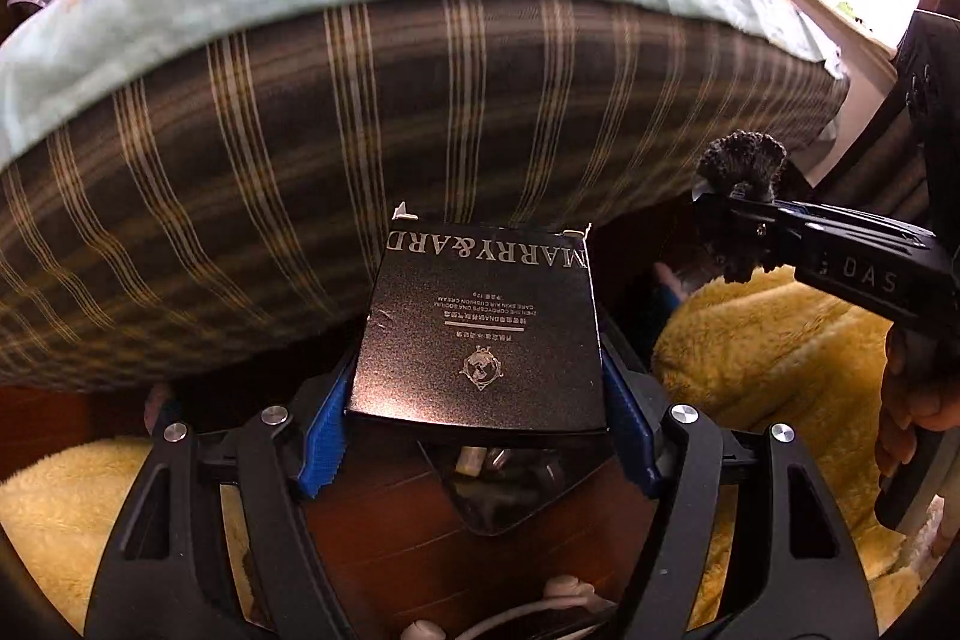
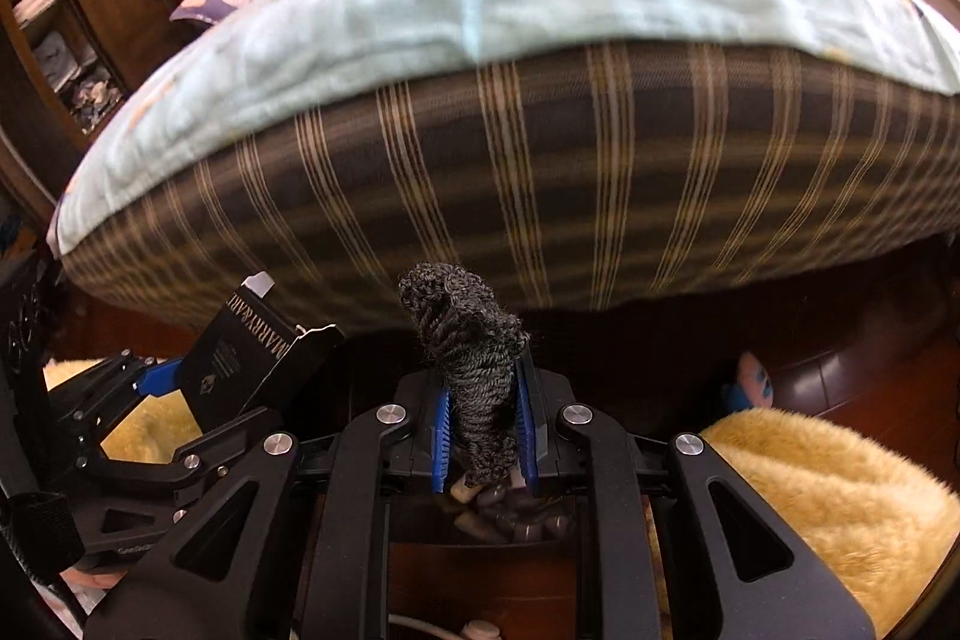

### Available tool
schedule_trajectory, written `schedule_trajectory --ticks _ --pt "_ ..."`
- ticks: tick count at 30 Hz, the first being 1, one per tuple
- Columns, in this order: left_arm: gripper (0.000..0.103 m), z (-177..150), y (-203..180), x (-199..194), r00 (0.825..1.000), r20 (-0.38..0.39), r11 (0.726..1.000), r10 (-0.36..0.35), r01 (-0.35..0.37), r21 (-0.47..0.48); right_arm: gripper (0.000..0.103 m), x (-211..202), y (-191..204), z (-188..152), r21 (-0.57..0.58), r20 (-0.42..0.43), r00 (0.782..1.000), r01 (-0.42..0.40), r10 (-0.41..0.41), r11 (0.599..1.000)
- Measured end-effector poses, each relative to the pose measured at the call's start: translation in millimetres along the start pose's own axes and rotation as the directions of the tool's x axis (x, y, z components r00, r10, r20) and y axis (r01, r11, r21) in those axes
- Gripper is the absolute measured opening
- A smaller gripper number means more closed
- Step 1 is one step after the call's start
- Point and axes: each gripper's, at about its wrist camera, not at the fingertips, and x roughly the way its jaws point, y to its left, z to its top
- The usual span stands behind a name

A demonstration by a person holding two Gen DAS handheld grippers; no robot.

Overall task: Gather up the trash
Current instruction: 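Lower both tools to the bin and open them to drop the box and scrunchie, then raise both tools back over the bed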

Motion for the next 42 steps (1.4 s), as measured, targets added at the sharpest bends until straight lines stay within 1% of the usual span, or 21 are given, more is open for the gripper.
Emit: schedule_trajectory --ticks 6,12,18,20,22,23,27,31,34,38,42 --pt "0.069 -8.1 4.4 22.4 0.998 -0.057 1.0 -0.013 0.012 -0.013 0.019 19.0 2.2 -5.2 0.004 -0.053 0.999 -0.009 0.009 1.0" --pt "0.069 -13.8 8.1 37.8 0.994 -0.103 0.999 -0.027 0.024 -0.024 0.019 36.8 1.5 -12.0 0.007 -0.119 0.993 -0.023 0.023 1.0" --pt "0.069 -15.6 12.2 46.8 0.99 -0.138 0.999 -0.039 0.034 -0.037 0.022 46.7 -2.5 -9.8 0.021 -0.136 0.99 -0.025 0.028 0.999" --pt "0.069 -17.1 15.3 49.9 0.989 -0.146 0.999 -0.037 0.032 -0.04 0.028 47.6 -6.1 -7.5 0.031 -0.136 0.99 -0.022 0.026 0.999" --pt "0.07 -16.7 18.6 51.1 0.988 -0.15 0.999 -0.036 0.029 -0.045 0.053 48.3 -11.2 -3.3 0.045 -0.135 0.99 -0.028 0.034 0.999" --pt "0.072 -14.9 19.5 49.3 0.988 -0.15 0.999 -0.035 0.028 -0.047 0.056 47.4 -12.5 -2.6 0.049 -0.129 0.991 -0.029 0.035 0.998" --pt "0.074 -11.6 25.0 45.4 0.988 -0.15 0.999 -0.022 0.015 -0.049 0.059 46.4 -19.8 6.6 0.058 -0.12 0.992 -0.024 0.031 0.998" --pt "0.081 -4.0 27.5 34.4 0.992 -0.129 0.999 -0.012 0.006 -0.05 0.068 33.8 -18.5 17.1 0.072 -0.089 0.996 -0.017 0.023 0.997" --pt "0.085 7.1 30.6 18.1 0.996 -0.088 0.999 -0.002 -0.002 -0.051 0.074 15.3 -21.3 32.8 0.082 -0.032 0.999 -0.009 0.011 0.997" --pt "0.087 26.8 33.9 -10.0 1.0 -0.008 0.999 0.019 -0.019 -0.043 0.077 -14.8 -24.8 56.4 0.077 0.059 0.998 0.003 -0.008 0.997" --pt "0.089 48.1 37.5 -38.0 0.997 0.065 0.999 0.032 -0.03 -0.029 0.077 -38.3 -21.3 78.4 0.057 0.129 0.991 0.022 -0.029 0.998"
